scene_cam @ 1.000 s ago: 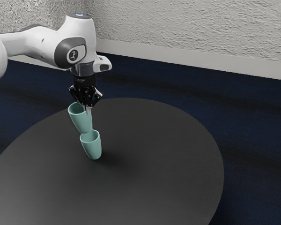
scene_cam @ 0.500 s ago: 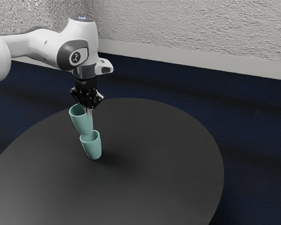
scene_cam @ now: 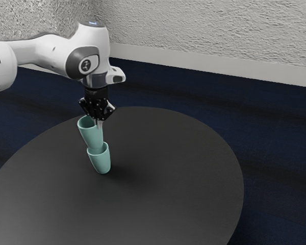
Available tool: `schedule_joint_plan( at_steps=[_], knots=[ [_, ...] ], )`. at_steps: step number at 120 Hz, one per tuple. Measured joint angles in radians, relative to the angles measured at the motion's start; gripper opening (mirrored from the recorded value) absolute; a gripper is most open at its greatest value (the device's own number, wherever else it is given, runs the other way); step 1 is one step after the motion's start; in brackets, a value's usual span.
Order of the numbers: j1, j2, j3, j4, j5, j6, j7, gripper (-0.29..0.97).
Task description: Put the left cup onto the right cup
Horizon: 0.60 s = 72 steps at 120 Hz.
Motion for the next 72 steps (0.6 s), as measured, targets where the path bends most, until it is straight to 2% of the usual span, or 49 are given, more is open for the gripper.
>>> schedule_joint_plan(
  at_steps=[72],
  knots=[
    [0.000, 0.038, 0.004, 0.009, 0.000, 0.006, 0.000, -0.10]
  ],
)
